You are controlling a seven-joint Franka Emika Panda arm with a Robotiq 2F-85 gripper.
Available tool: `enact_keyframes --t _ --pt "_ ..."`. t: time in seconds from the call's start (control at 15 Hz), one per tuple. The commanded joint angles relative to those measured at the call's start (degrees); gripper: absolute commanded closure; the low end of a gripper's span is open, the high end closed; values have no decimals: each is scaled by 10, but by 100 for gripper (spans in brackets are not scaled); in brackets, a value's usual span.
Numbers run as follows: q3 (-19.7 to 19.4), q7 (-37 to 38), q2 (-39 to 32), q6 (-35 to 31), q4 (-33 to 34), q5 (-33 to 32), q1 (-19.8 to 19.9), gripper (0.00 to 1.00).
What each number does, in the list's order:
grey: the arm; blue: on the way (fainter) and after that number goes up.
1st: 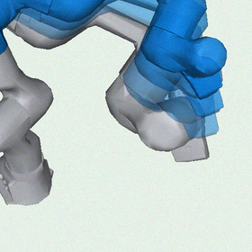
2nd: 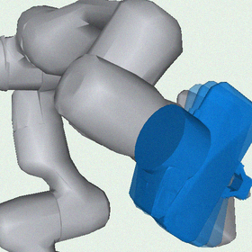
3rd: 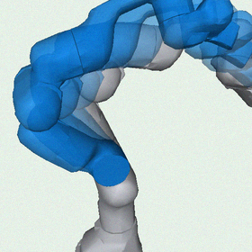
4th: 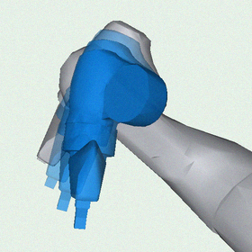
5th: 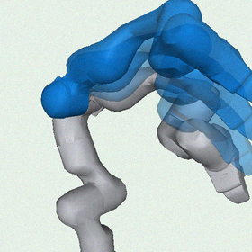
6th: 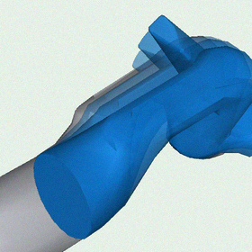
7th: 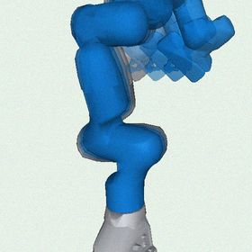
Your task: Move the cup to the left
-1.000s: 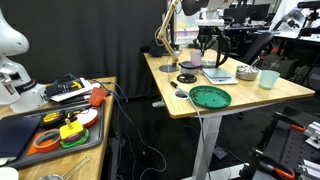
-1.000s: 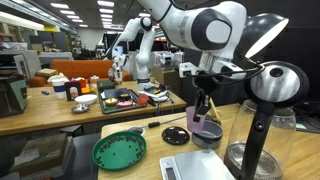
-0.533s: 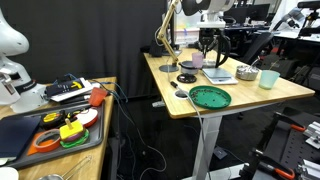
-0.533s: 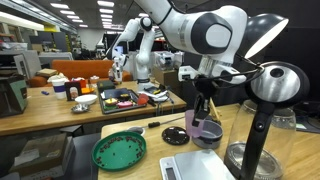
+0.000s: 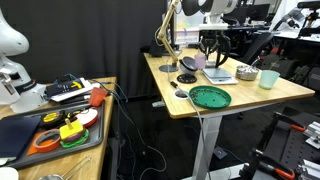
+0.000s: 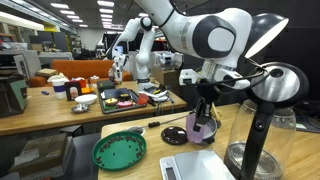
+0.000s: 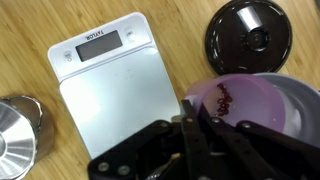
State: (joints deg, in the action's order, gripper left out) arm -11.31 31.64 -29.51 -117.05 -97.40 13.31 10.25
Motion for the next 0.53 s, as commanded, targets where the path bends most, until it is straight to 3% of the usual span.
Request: enact_keyframes --t 0.0,0.47 --pt "-1 -4 21 -41 -40 8 -4 99" --pt "-5 12 89 -127 -104 -23 -39 99"
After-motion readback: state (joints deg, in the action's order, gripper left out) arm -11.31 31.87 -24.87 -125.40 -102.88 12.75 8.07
